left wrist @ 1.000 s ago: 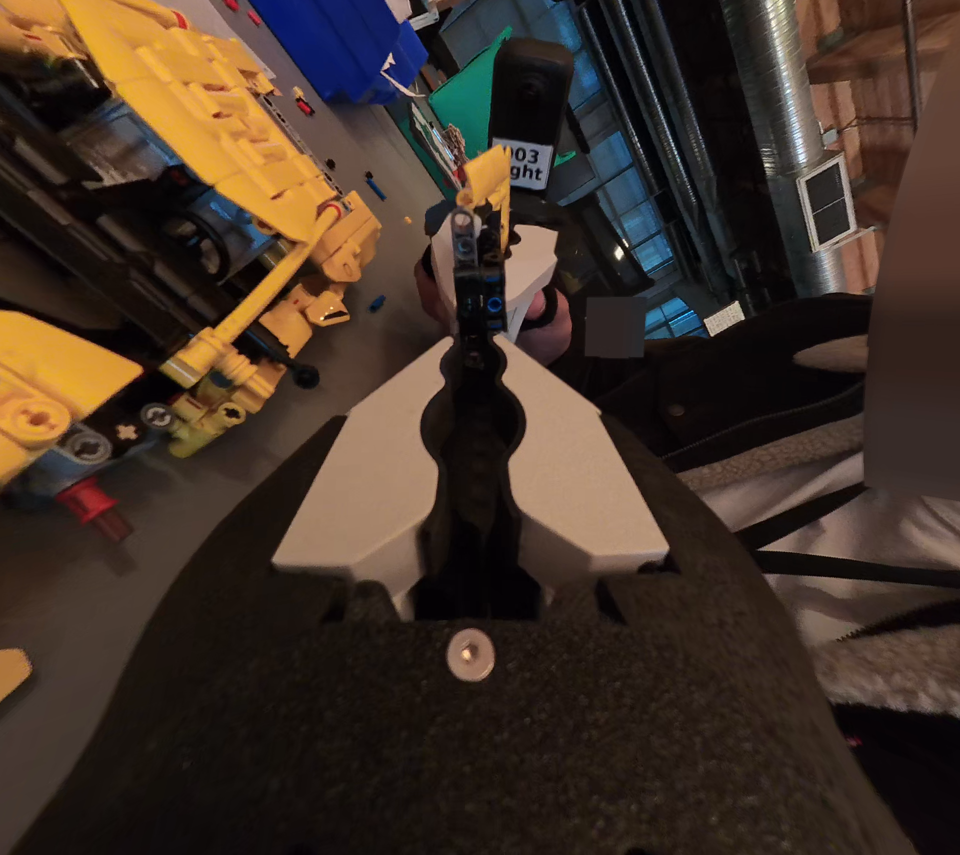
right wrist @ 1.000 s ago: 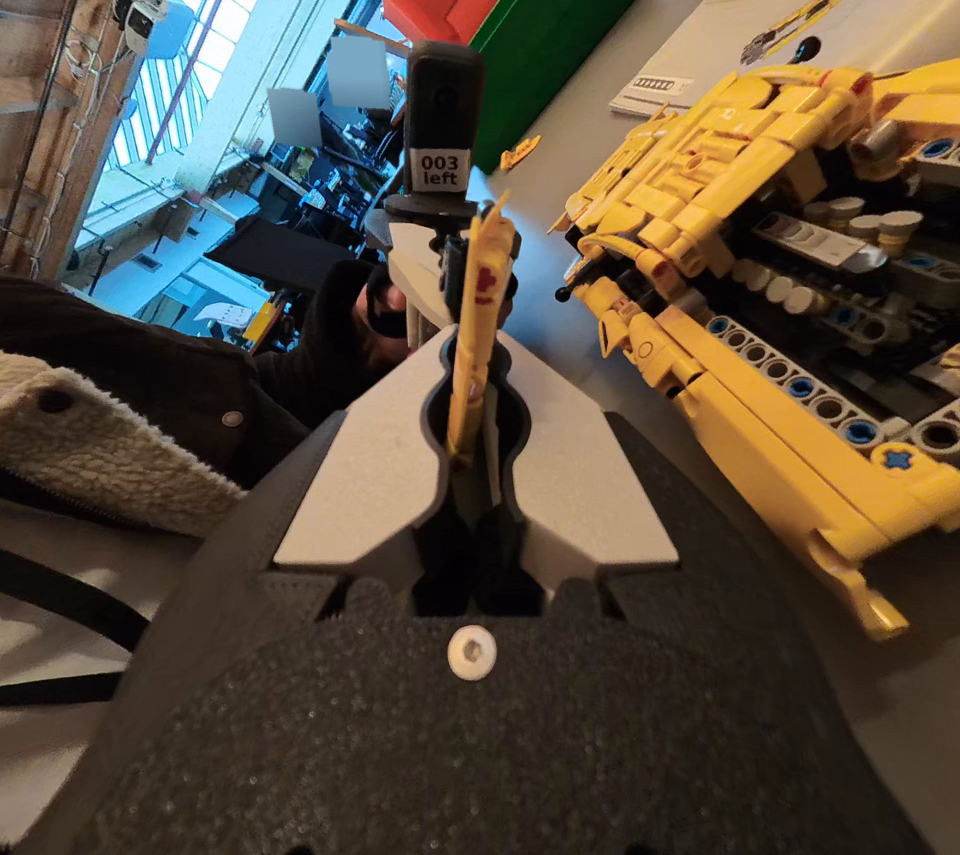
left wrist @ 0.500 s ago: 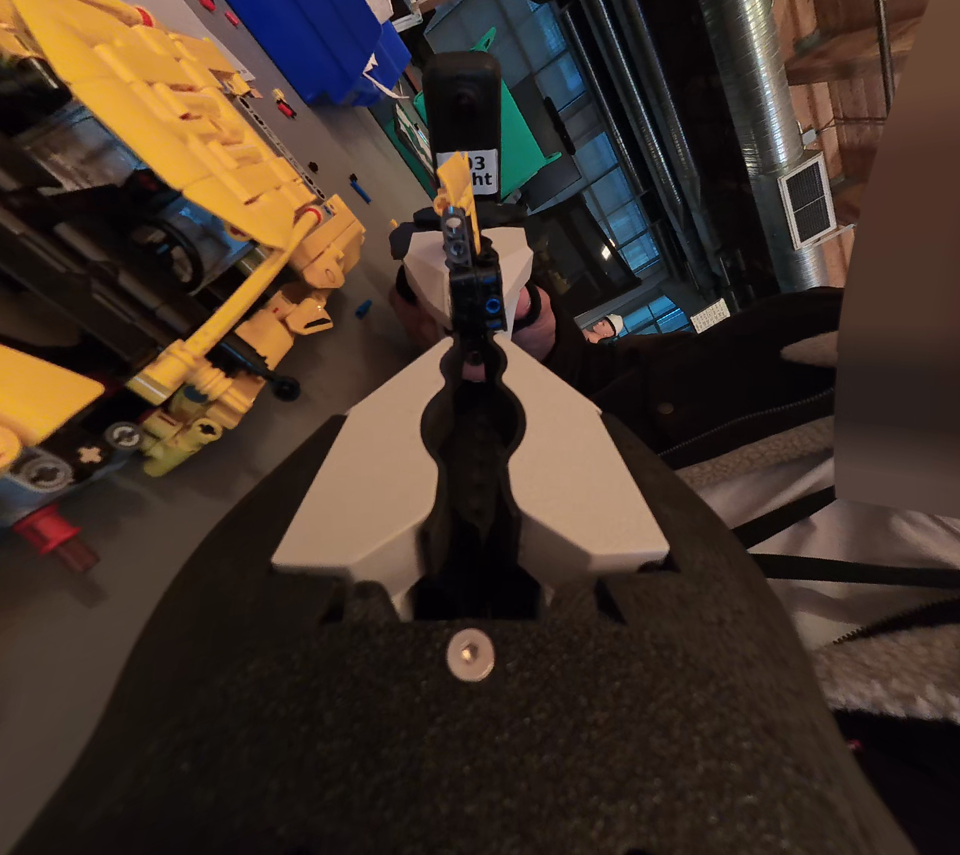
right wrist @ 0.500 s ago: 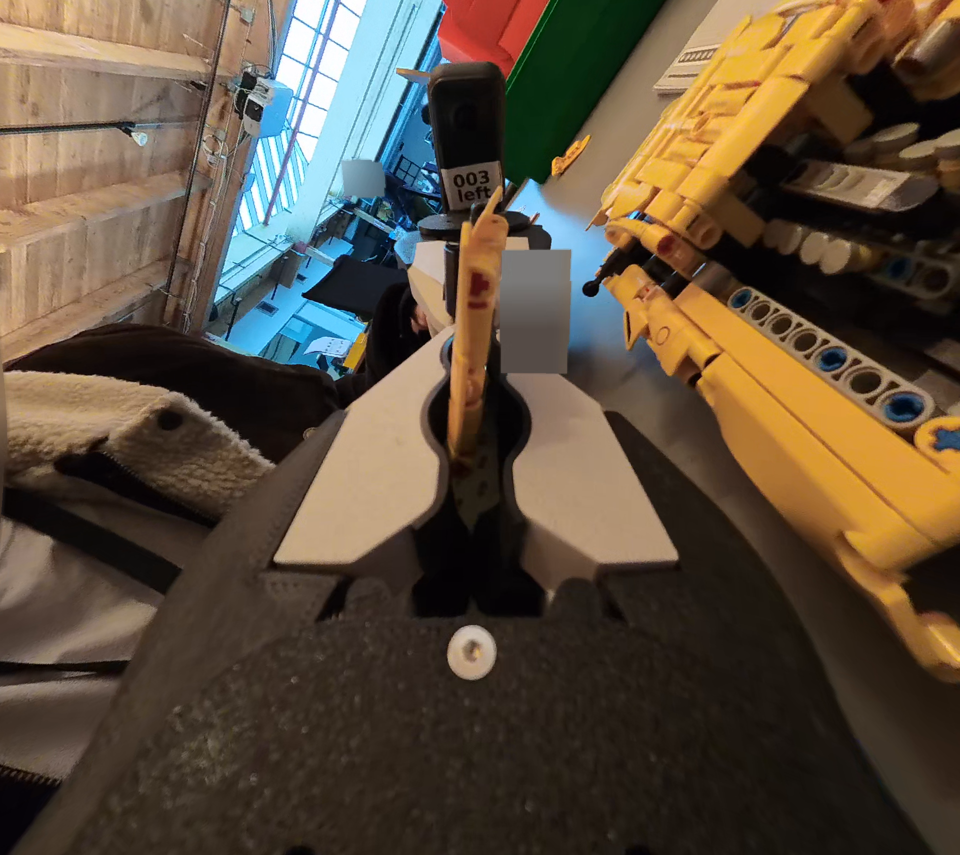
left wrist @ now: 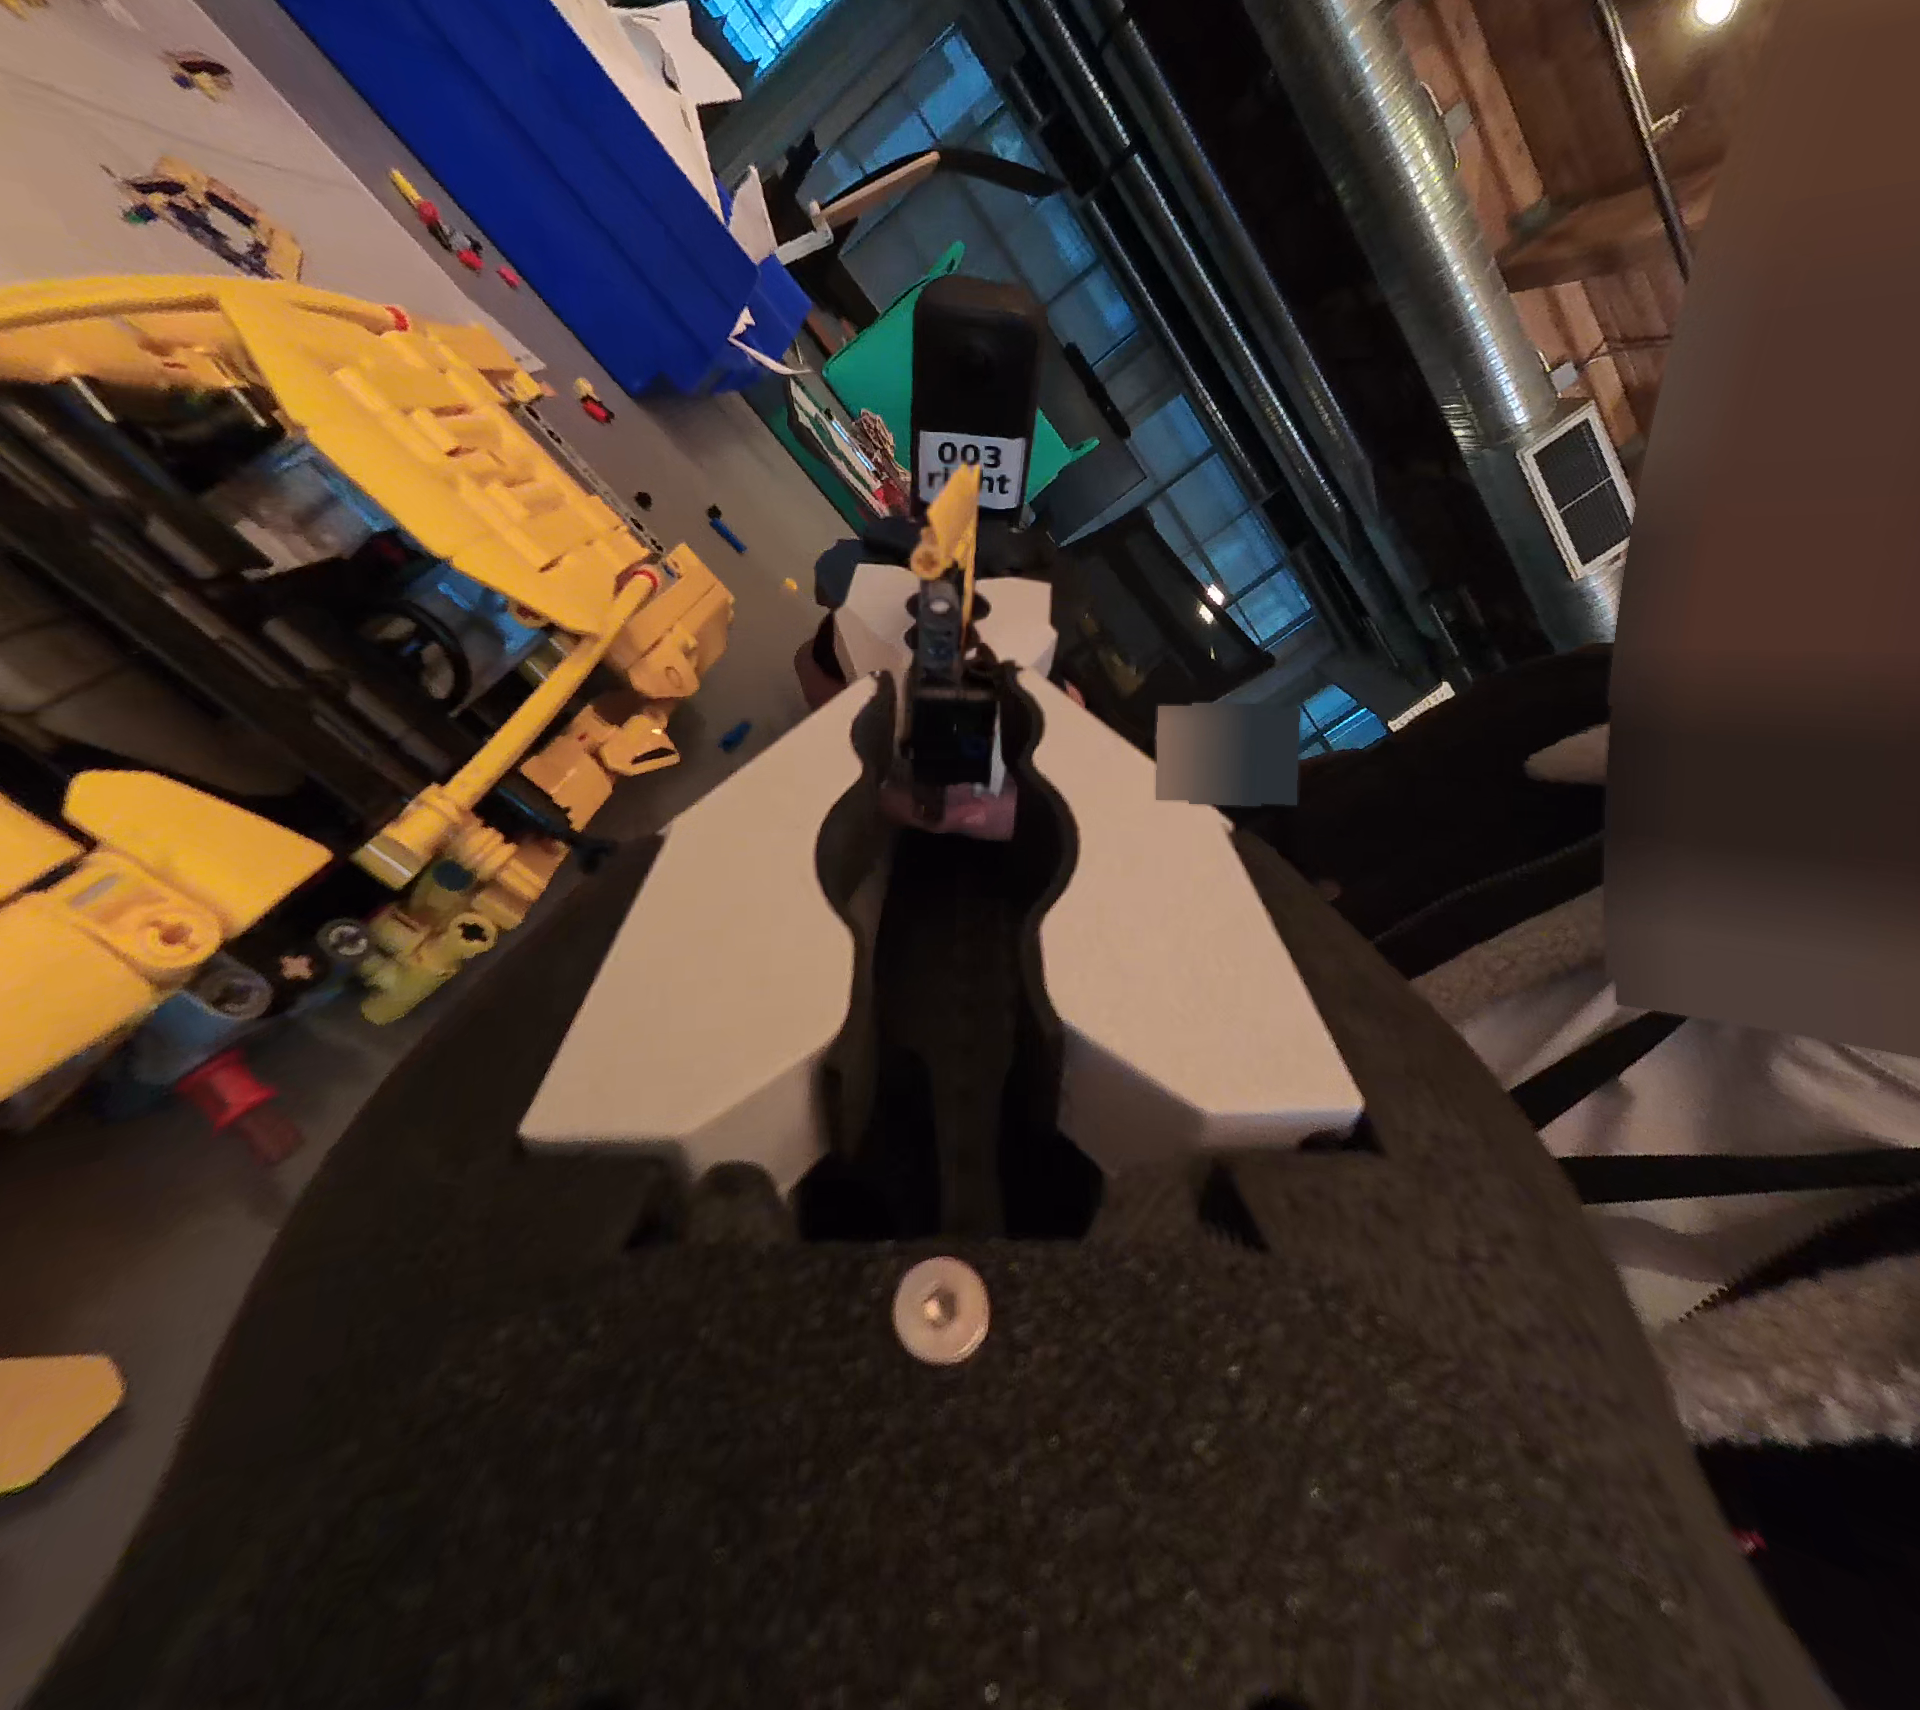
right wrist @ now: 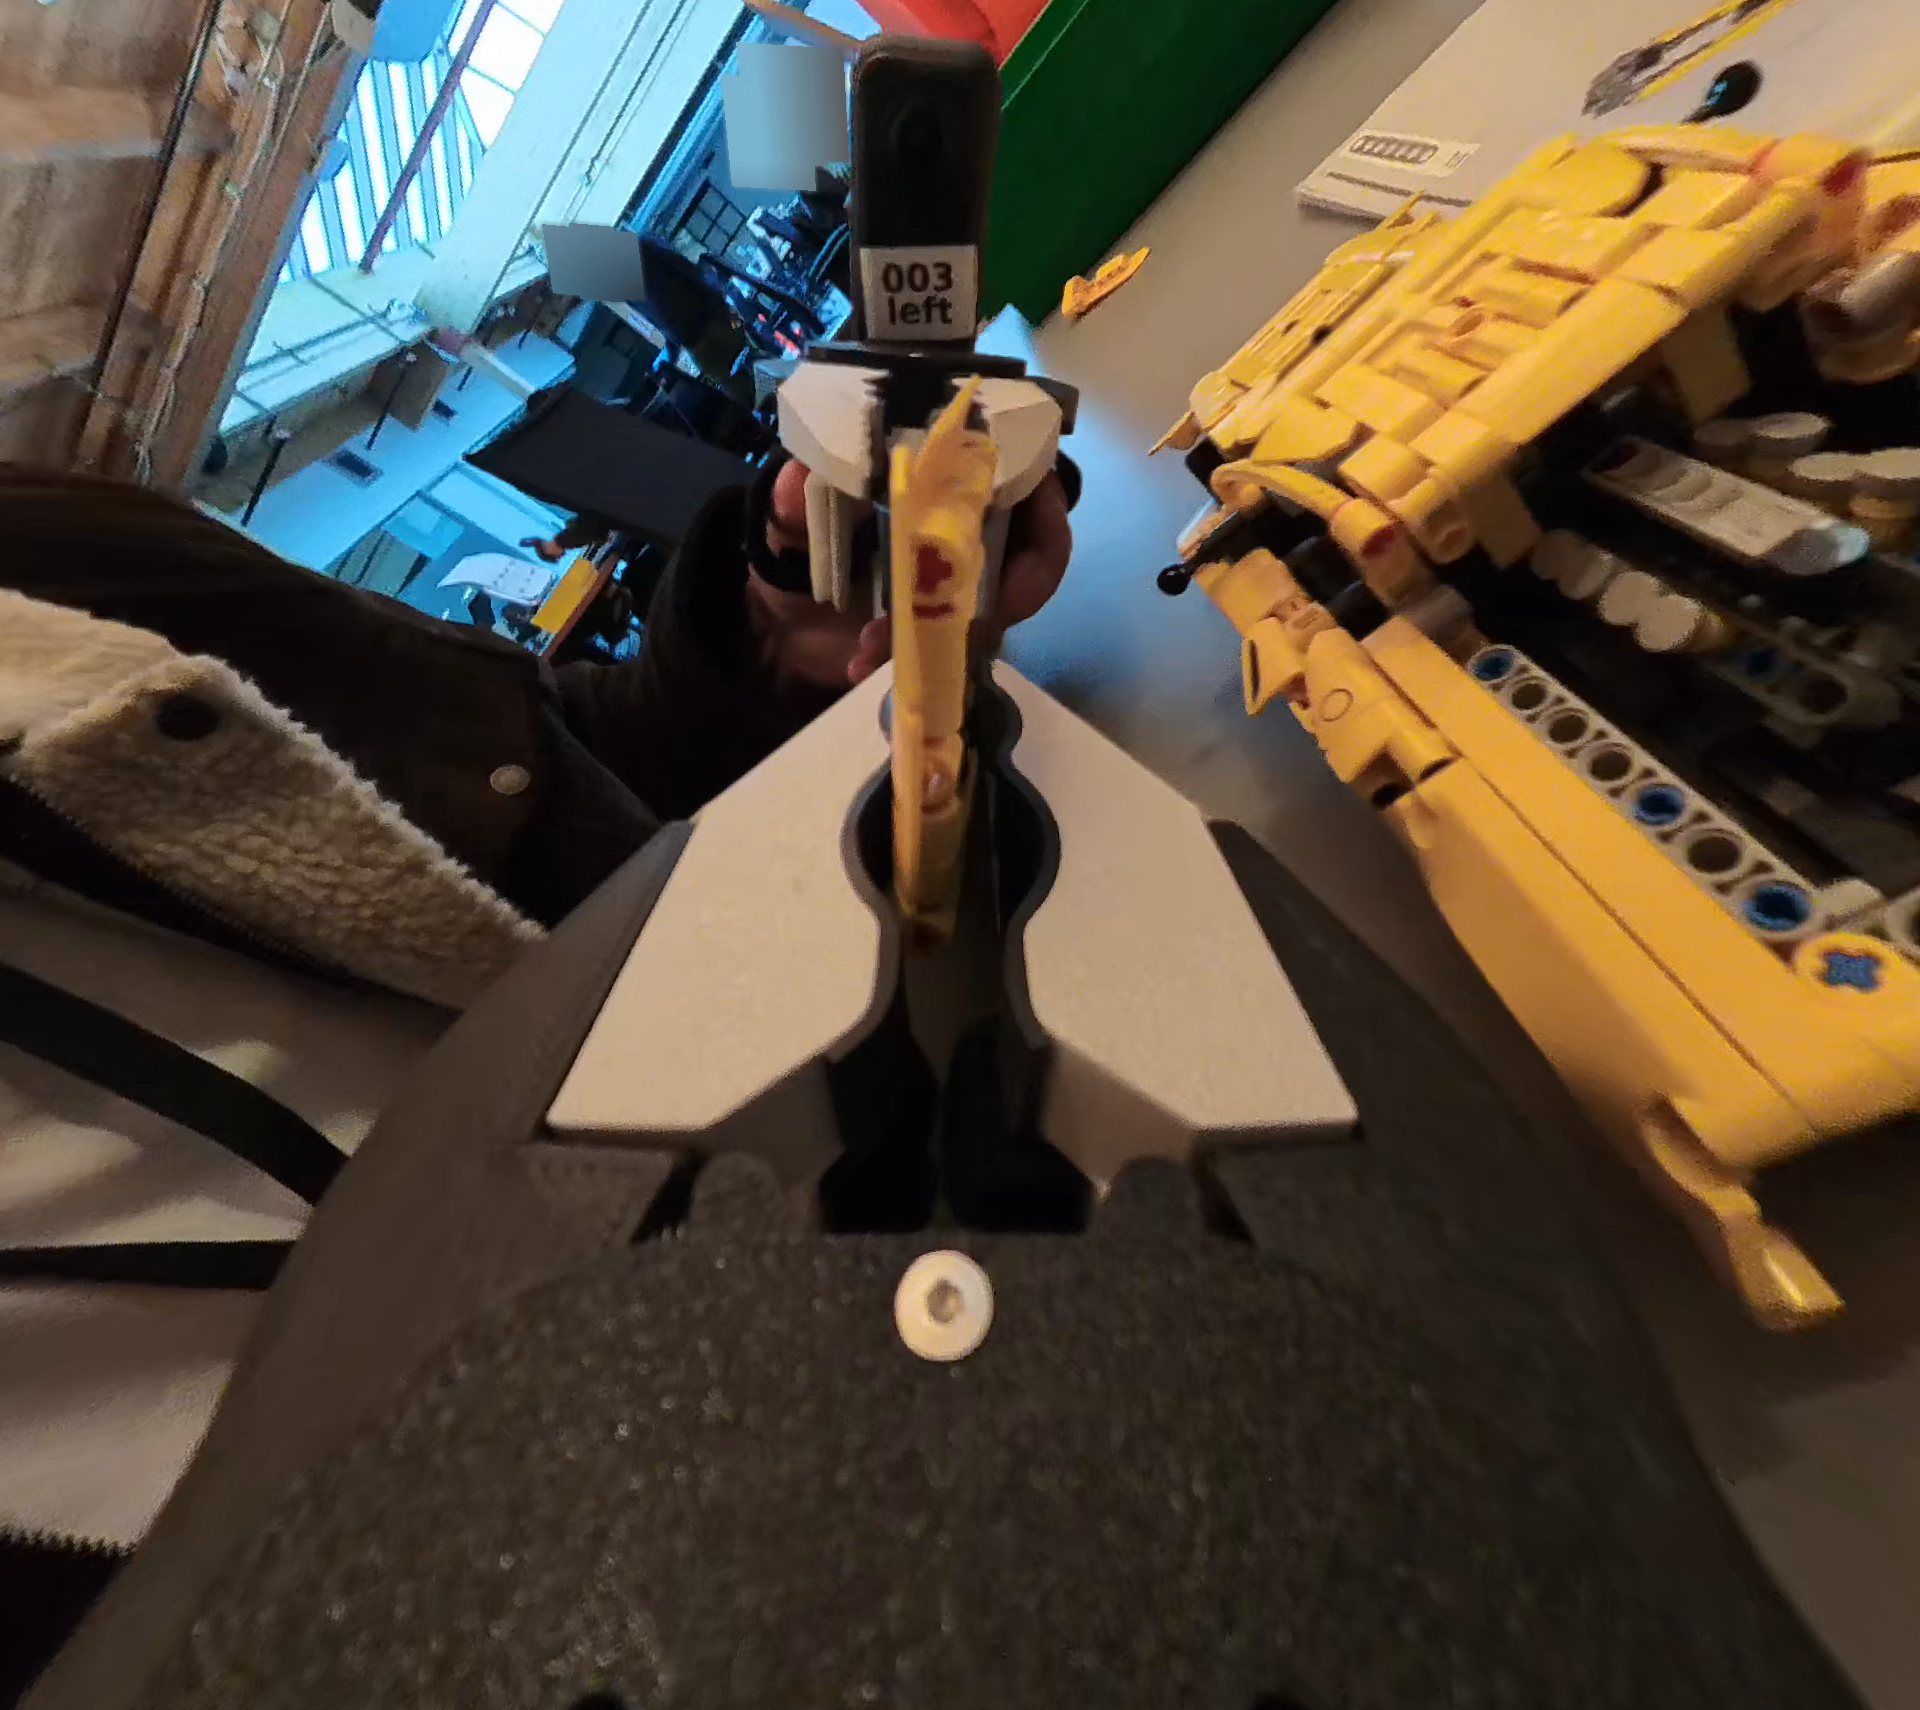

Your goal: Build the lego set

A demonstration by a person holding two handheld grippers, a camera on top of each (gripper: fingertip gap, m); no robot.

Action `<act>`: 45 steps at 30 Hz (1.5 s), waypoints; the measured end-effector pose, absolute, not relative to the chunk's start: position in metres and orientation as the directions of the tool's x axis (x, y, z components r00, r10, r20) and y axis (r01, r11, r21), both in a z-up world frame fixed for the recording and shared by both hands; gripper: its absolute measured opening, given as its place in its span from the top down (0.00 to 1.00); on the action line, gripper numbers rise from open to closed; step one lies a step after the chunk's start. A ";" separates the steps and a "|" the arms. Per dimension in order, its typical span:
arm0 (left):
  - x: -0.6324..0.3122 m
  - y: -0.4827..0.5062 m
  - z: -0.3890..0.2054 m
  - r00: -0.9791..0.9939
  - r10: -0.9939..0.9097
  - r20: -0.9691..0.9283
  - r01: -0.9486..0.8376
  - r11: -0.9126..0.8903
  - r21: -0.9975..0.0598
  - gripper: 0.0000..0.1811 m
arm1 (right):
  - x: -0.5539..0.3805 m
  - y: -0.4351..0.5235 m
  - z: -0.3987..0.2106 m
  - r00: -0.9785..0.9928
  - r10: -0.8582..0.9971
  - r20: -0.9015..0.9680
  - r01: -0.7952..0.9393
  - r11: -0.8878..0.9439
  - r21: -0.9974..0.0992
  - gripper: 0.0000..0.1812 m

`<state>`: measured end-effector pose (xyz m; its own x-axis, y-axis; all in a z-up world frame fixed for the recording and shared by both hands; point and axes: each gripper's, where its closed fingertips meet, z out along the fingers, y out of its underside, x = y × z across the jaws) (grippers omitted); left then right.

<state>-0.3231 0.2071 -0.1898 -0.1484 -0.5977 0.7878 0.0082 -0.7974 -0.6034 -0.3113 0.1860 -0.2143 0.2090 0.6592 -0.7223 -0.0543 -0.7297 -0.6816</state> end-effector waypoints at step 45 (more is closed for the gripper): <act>-0.310 0.178 -0.203 -0.120 -0.696 0.708 -0.141 -0.694 -0.706 0.94 | -0.290 0.205 -0.191 0.107 0.586 -0.803 -0.254 -0.765 -0.592 0.96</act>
<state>-0.3098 0.1780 -0.2034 -0.1202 -0.6959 0.7080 -0.1406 -0.6940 -0.7061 -0.2895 0.2052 -0.1914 0.1070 0.5864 -0.8029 -0.2541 -0.7646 -0.5923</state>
